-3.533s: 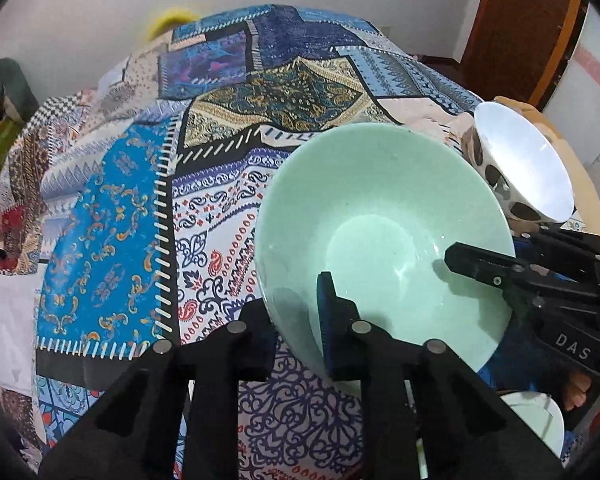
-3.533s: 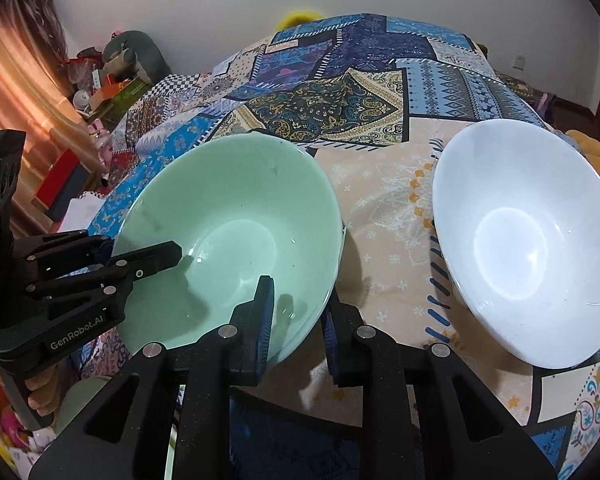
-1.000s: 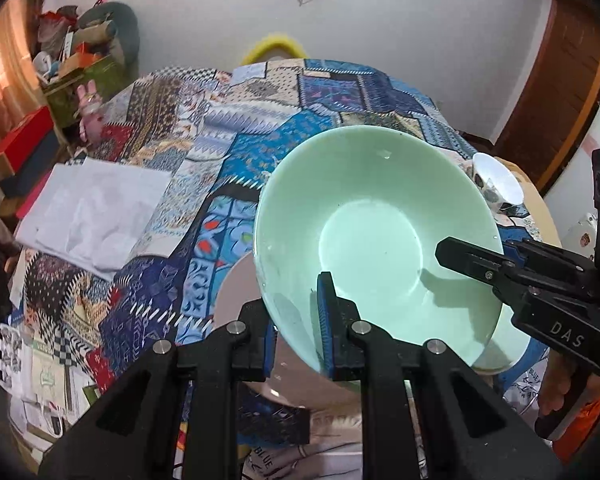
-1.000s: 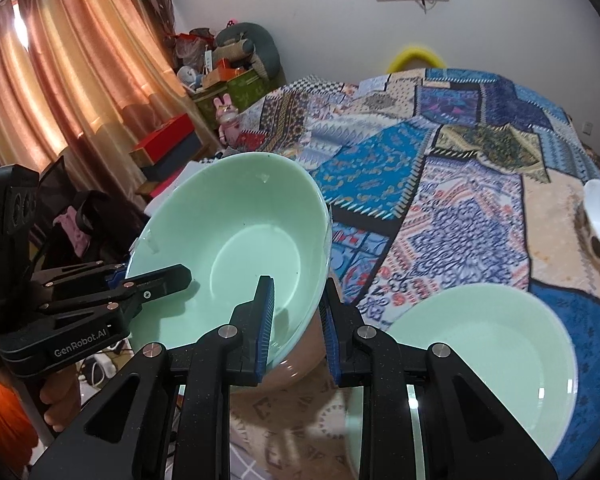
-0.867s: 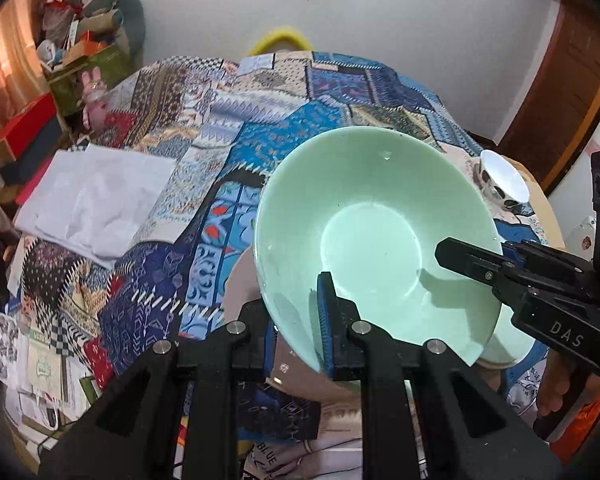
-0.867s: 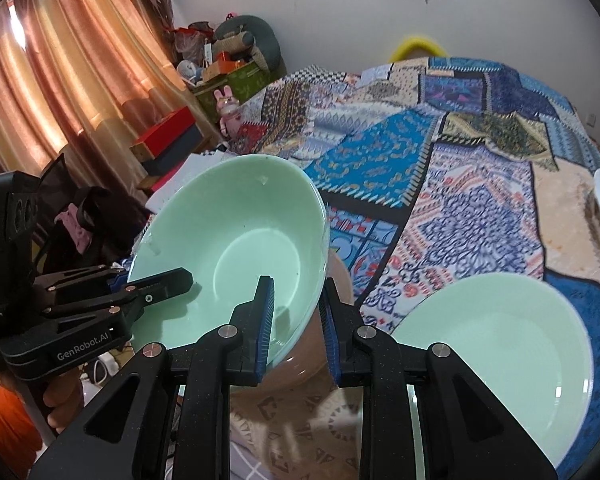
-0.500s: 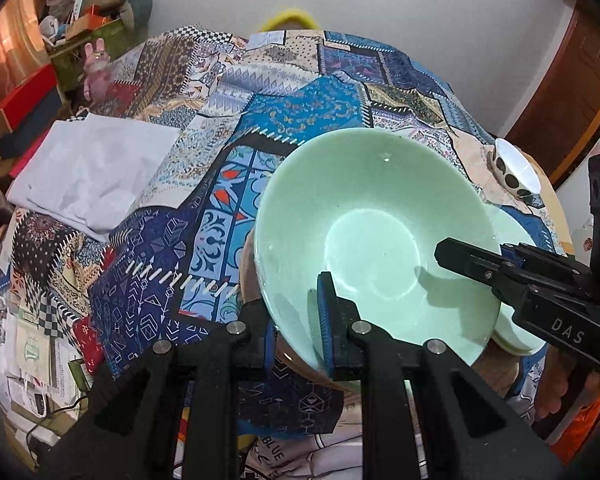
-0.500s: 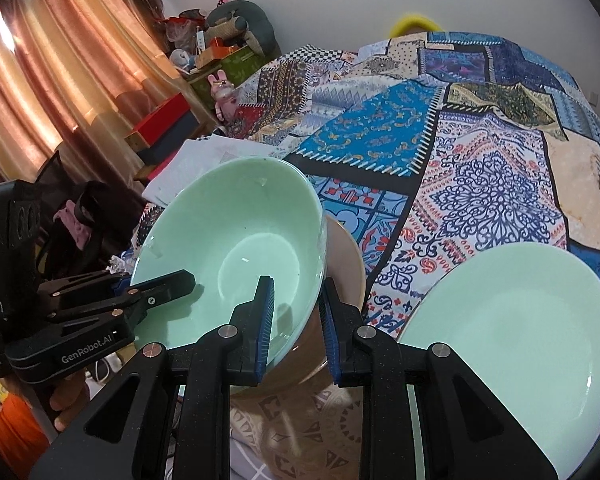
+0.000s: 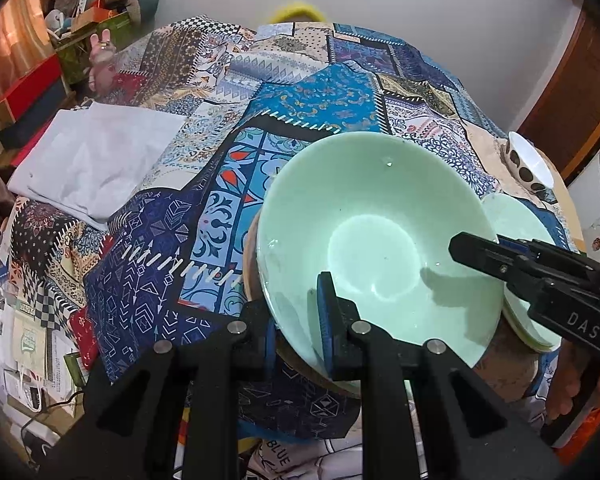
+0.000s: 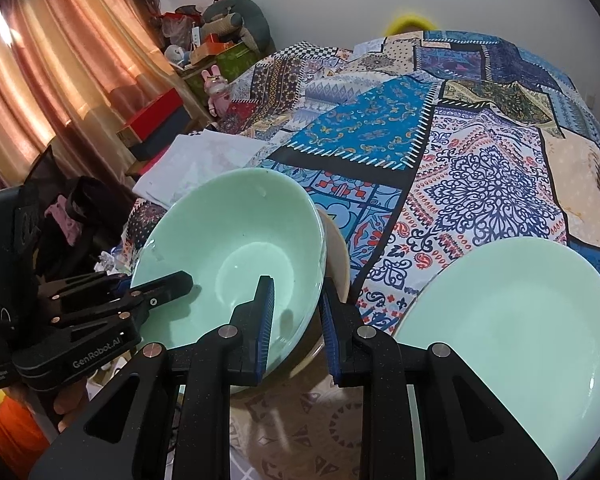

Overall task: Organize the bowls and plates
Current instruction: 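Lower the light green bowl into the pink bowl with the right gripper, then open the right gripper and move it to the white bowl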

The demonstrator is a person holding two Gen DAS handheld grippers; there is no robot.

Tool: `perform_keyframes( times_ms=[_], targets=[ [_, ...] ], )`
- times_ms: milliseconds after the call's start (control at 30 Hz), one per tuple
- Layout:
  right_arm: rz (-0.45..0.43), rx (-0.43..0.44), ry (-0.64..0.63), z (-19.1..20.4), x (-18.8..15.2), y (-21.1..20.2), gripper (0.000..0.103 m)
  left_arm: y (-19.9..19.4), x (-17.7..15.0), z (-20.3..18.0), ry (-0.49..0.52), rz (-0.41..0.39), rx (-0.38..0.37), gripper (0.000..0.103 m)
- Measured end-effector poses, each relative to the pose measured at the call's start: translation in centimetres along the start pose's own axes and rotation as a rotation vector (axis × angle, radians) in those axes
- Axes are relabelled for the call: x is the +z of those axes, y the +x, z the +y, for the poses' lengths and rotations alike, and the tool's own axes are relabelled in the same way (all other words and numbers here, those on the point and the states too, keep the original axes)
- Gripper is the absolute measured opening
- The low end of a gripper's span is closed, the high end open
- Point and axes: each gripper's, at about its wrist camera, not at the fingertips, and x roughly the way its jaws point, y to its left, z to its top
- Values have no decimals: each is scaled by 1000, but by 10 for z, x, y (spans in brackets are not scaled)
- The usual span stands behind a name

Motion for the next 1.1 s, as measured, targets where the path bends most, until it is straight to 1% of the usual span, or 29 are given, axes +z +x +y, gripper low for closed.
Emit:
perform_keyframes(
  times_ms=[233, 333, 400, 433, 500, 567, 667, 733, 833, 900, 967, 1100],
  targets=[
    [-18, 16, 25, -5, -1, -8, 21, 3, 0, -11, 53, -24, 65, 18],
    [-43, -6, 30, -6, -1, -14, 24, 4, -1, -14, 65, -28, 83, 18],
    [-62, 14, 27, -7, 0, -18, 24, 6, -1, -17, 77, -26, 97, 18],
    [-59, 22, 28, -8, 1, -19, 24, 7, -1, -18, 85, -22, 108, 19],
    [-68, 14, 27, -7, 1, -20, 24, 8, -1, -20, 85, -24, 104, 24],
    [-71, 6, 24, -8, 0, -21, 24, 6, 0, -23, 93, -36, 114, 24],
    [-69, 23, 47, -14, -2, -23, 24, 7, 1, -25, 100, -35, 131, 24],
    [-69, 28, 60, -18, -3, -24, 24, 7, 2, -26, 101, -29, 126, 29],
    [-74, 32, 73, -22, -5, -28, 25, 6, 2, -30, 105, -11, 117, 39],
    [-77, 34, 79, -25, -5, -31, 25, 4, 2, -36, 121, 2, 111, 54],
    [-84, 36, 84, -27, -6, -36, 25, 0, 3, -41, 119, 2, 113, 58],
    [-112, 31, 84, -32, -8, -50, 27, -6, 6, -42, 107, 10, 118, 59]
  ],
)
